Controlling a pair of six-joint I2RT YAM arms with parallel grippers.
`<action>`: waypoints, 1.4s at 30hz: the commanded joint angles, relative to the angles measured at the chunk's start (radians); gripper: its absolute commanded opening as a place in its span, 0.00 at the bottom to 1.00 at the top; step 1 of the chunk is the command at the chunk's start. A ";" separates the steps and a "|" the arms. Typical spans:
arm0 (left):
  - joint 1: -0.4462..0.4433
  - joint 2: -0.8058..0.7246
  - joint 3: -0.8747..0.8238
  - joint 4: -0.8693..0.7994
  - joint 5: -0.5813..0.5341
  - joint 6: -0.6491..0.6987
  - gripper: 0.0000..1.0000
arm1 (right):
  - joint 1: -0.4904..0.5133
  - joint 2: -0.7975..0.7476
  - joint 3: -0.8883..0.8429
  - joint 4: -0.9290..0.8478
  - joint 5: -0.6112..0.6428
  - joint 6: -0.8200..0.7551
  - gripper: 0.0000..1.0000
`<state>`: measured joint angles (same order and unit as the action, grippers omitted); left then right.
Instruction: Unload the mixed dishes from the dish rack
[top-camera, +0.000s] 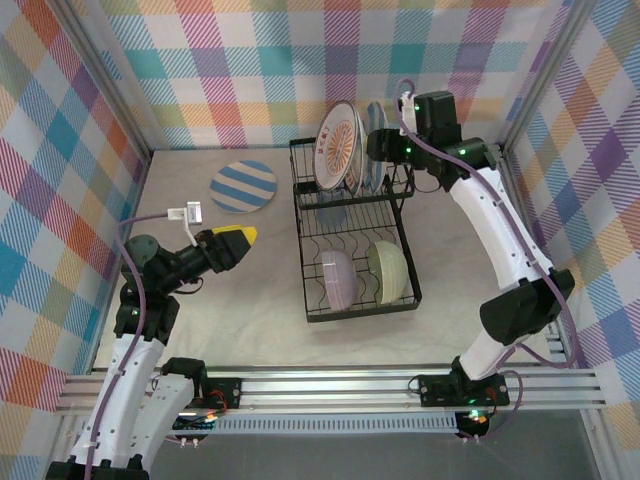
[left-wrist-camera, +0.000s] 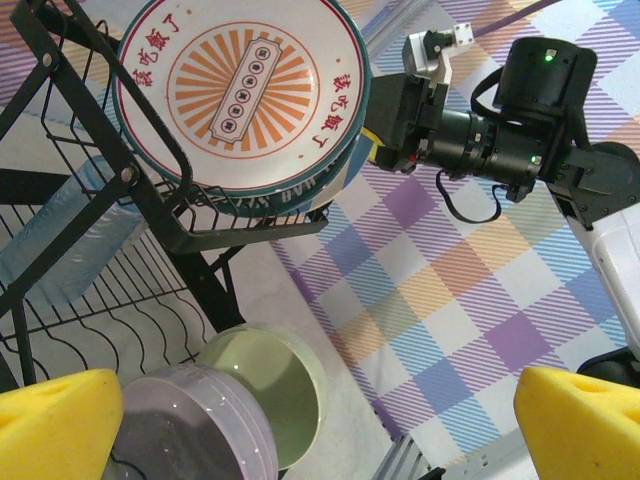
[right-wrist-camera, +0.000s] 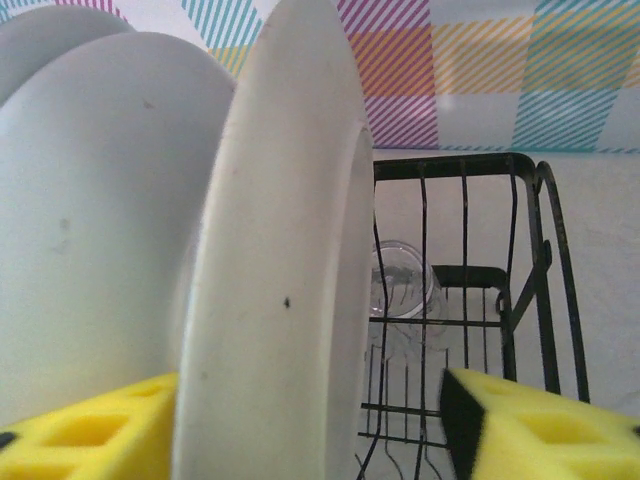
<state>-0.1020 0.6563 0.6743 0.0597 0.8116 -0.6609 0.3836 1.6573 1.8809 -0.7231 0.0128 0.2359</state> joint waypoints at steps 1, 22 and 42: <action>-0.007 -0.015 -0.010 0.063 0.017 -0.006 1.00 | 0.028 0.002 0.037 -0.016 0.098 -0.033 0.57; -0.007 -0.015 -0.033 0.127 0.023 -0.052 1.00 | 0.061 0.011 0.061 -0.027 0.182 -0.034 0.23; -0.007 -0.023 -0.035 0.127 0.021 -0.057 1.00 | 0.072 -0.046 0.053 0.035 0.261 0.054 0.00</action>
<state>-0.1020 0.6514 0.6472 0.1421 0.8120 -0.7143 0.4561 1.6630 1.9133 -0.7460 0.2962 0.2550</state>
